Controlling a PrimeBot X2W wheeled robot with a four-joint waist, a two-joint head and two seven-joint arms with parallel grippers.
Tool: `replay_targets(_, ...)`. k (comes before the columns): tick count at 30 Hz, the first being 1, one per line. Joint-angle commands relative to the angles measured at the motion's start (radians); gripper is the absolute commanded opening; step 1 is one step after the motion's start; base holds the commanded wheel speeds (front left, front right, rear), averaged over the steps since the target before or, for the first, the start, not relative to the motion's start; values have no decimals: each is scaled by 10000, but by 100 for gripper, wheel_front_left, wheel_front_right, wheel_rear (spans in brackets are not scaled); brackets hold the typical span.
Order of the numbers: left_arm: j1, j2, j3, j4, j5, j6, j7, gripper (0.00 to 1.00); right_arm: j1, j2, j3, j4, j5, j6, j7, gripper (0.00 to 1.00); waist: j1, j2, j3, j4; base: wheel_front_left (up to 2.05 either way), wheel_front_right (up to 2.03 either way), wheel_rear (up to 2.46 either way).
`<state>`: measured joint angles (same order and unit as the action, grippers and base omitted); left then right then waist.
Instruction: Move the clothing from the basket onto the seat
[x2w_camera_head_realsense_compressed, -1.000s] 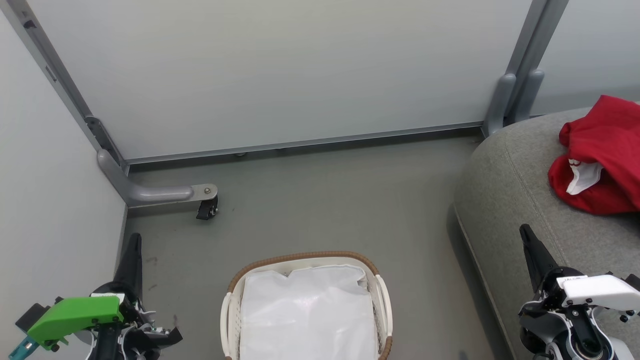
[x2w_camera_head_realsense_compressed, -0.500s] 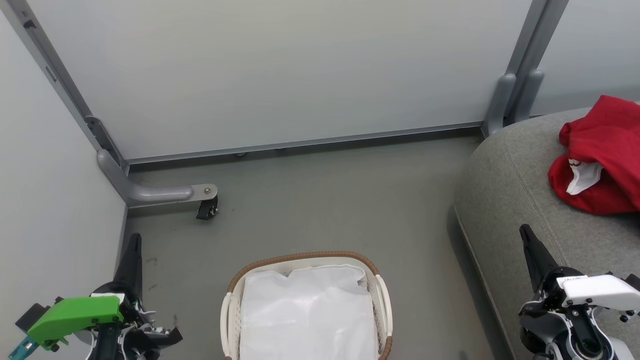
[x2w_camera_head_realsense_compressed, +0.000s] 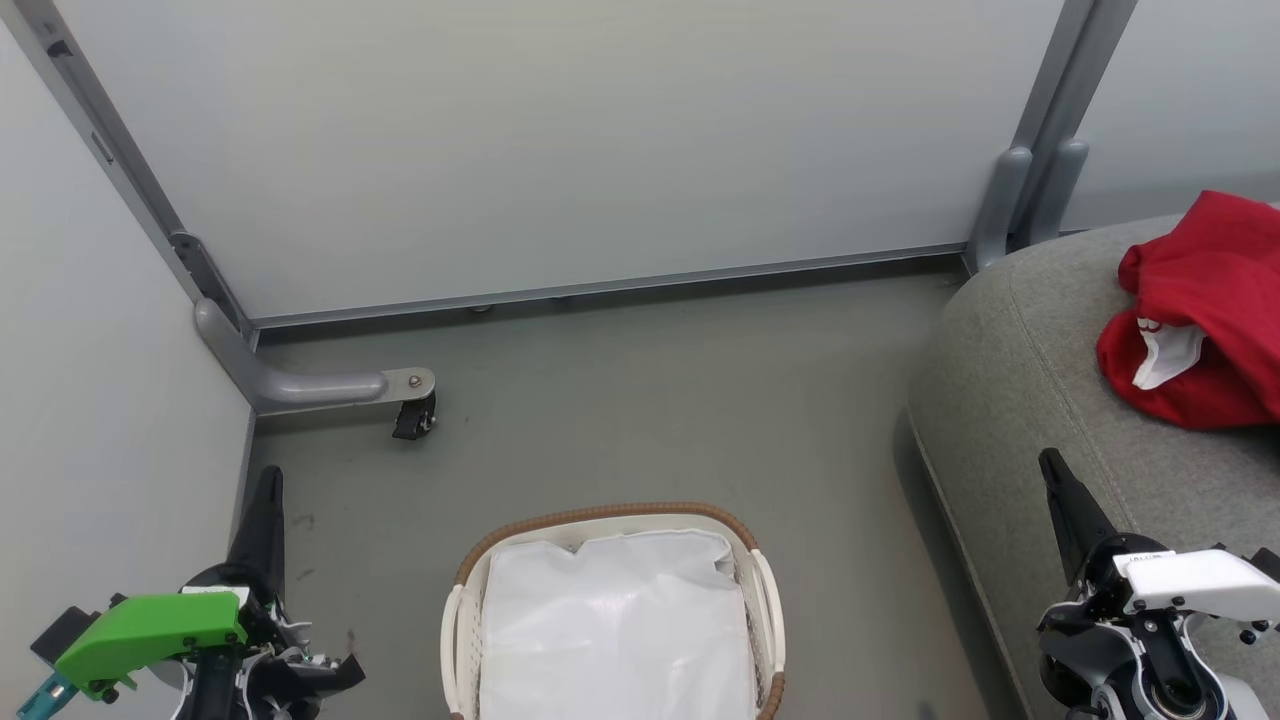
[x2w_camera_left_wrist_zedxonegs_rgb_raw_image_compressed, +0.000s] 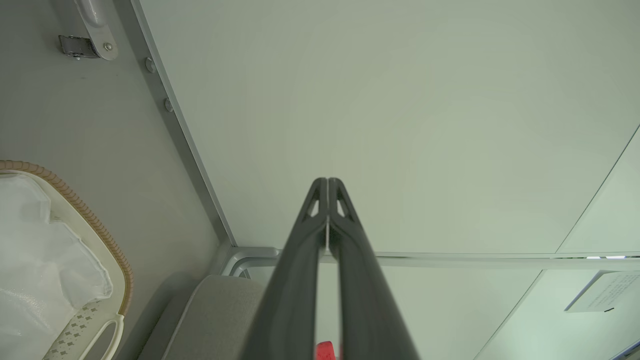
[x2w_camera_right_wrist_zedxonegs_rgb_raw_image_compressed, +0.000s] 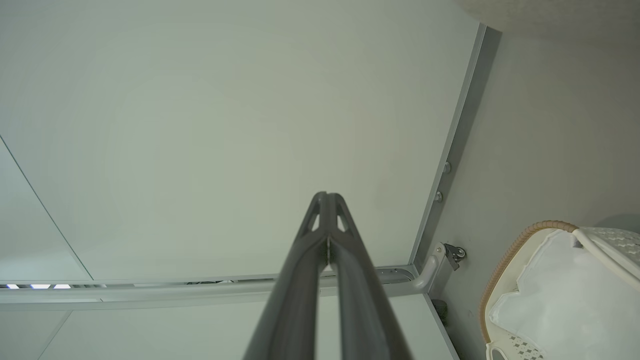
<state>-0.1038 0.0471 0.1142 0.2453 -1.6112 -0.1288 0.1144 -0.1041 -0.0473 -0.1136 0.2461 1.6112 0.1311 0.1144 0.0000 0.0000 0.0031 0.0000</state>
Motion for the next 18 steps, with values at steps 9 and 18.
replay_targets(9, -102, 59, 17, -18, -35, -38, 27, 0, -77, -56, -21, -42, 36, -7, 27, 0, 0, 0, 0, 0, 0, 0, 0)
replay_targets(18, -102, 59, 17, -18, -35, -38, 27, 0, -77, -56, -21, -42, 36, -7, 27, 0, 0, 0, 0, 0, 0, 0, 0)
